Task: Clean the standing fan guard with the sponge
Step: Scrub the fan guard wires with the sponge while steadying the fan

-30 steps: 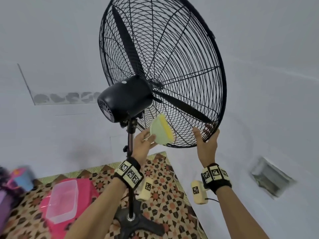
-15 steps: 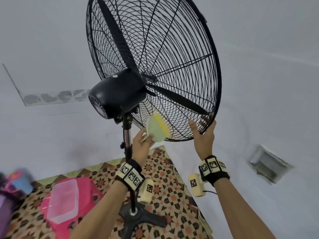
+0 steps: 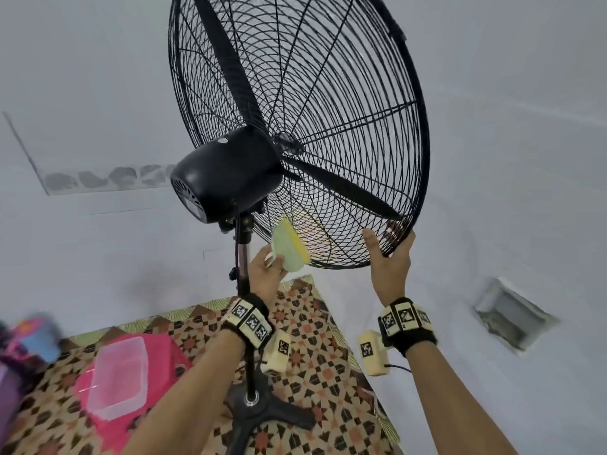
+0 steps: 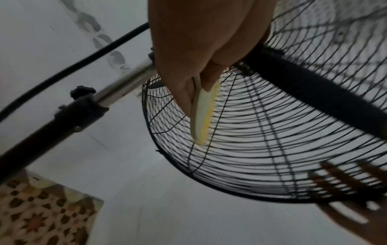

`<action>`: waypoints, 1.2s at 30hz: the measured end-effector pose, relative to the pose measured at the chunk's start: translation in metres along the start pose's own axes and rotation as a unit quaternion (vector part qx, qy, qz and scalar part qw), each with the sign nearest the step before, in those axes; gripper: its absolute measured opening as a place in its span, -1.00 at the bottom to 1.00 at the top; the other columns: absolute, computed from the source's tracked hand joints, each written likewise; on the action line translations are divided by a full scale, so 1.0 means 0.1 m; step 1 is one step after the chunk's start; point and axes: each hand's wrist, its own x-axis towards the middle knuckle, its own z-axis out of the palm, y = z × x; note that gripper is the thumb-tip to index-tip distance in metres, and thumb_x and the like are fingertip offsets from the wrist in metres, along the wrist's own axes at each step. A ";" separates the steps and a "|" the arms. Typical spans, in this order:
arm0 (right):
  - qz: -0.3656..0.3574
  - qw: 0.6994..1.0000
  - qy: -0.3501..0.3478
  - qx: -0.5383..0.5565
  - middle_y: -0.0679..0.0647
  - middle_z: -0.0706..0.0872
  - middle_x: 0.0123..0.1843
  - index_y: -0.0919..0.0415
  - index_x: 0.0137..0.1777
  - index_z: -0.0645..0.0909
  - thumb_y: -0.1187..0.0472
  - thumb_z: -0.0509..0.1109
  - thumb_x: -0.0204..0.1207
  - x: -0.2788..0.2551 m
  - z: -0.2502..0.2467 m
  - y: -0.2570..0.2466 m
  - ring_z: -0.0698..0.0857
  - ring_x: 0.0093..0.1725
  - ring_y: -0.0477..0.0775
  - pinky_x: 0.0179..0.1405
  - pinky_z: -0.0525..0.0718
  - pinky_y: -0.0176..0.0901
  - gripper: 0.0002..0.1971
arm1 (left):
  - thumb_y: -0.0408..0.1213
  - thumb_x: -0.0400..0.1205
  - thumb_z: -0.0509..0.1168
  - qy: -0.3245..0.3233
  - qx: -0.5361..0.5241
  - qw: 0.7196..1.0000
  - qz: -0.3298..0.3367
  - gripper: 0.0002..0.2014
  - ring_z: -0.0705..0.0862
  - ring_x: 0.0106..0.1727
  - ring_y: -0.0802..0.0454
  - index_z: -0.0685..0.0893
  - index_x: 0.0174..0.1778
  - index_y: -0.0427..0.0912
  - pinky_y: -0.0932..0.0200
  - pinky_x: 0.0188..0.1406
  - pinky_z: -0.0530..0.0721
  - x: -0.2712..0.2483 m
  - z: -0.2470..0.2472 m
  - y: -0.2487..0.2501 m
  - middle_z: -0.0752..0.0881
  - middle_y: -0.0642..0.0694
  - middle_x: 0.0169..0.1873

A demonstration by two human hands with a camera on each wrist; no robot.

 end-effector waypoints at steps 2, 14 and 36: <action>-0.001 1.000 0.003 0.001 -0.13 0.63 0.54 -0.06 0.69 0.28 -0.23 0.57 0.54 0.00 -0.01 0.02 0.61 0.49 -0.18 0.50 0.52 -0.24 -0.19 | -0.45 0.79 0.31 -0.022 0.020 0.999 -0.022 -0.63 0.73 0.38 -0.26 0.55 0.54 -0.30 0.16 -0.07 0.87 -0.03 0.09 -0.01 0.63 -0.37 0.47; 0.001 1.000 -0.003 -0.001 -0.13 0.58 0.57 -0.04 0.71 0.24 -0.26 0.55 0.53 -0.02 -0.01 0.00 0.58 0.51 -0.17 0.52 0.47 -0.27 -0.15 | -0.42 0.79 0.32 -0.035 0.089 0.995 -0.021 -0.73 0.71 0.39 -0.33 0.58 0.38 -0.12 -0.10 0.07 0.88 -0.11 0.04 -0.15 0.66 -0.35 0.41; -0.013 0.999 -0.025 -0.020 -0.15 0.62 0.51 -0.04 0.64 0.31 -0.32 0.57 0.49 0.08 -0.07 -0.02 0.60 0.49 -0.14 0.58 0.55 0.05 -0.17 | -0.41 0.79 0.33 -0.074 -0.018 0.995 -0.058 -0.60 0.77 0.33 -0.16 0.56 0.56 -0.22 -0.06 0.23 0.83 -0.45 0.19 -0.19 0.75 -0.15 0.32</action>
